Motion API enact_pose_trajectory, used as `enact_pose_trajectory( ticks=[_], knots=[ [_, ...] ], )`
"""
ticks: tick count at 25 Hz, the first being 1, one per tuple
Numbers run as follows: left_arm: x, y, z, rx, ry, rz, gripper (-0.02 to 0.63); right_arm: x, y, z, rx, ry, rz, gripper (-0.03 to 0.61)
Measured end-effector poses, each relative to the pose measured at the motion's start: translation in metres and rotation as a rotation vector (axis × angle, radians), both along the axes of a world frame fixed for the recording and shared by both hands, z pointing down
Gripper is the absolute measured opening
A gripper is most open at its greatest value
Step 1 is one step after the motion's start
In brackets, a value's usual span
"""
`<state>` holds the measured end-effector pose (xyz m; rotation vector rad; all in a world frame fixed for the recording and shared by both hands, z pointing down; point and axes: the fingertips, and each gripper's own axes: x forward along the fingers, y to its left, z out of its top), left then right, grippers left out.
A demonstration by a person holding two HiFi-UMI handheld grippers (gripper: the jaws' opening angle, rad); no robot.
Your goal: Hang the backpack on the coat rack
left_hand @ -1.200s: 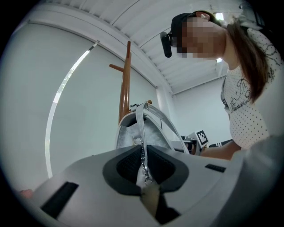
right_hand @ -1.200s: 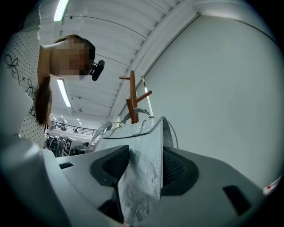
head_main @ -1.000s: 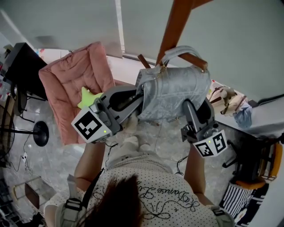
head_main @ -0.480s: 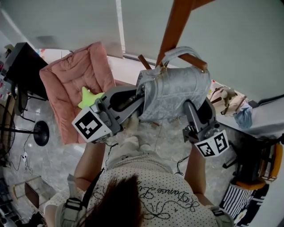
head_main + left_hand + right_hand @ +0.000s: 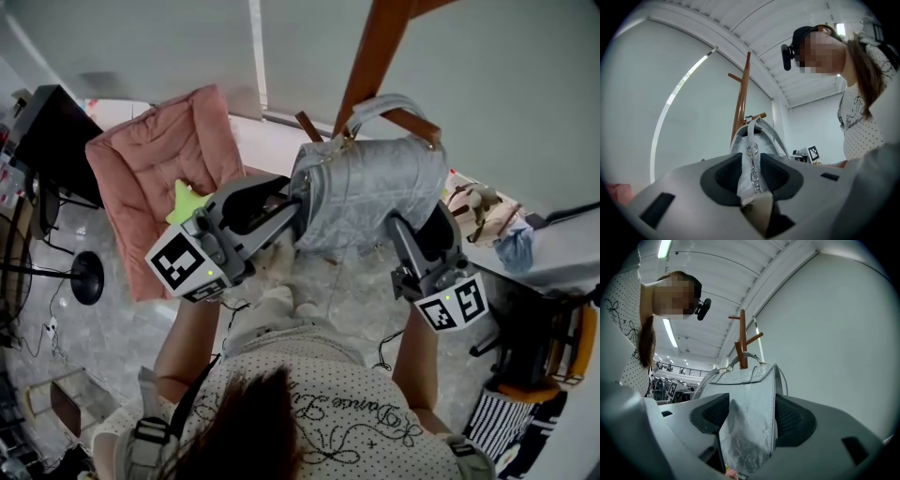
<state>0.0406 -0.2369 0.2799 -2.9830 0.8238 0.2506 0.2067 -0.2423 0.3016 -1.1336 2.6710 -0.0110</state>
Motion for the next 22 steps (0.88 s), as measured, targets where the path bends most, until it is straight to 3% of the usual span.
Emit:
enact_pose_trajectory(
  ticks=[13, 18, 22],
  knots=[
    [-0.013, 0.004, 0.005, -0.024, -0.015, -0.046, 0.163, 0.003, 0.004, -0.003, 0.013, 0.076, 0.025, 0.331],
    [-0.025, 0.003, -0.007, 0.006, 0.026, -0.085, 0.163, 0.012, 0.006, -0.018, 0.061, 0.082, 0.084, 0.321],
    [-0.036, -0.004, -0.009, 0.032, 0.012, -0.152, 0.155, 0.023, 0.005, -0.024, 0.085, 0.086, 0.154, 0.295]
  ],
)
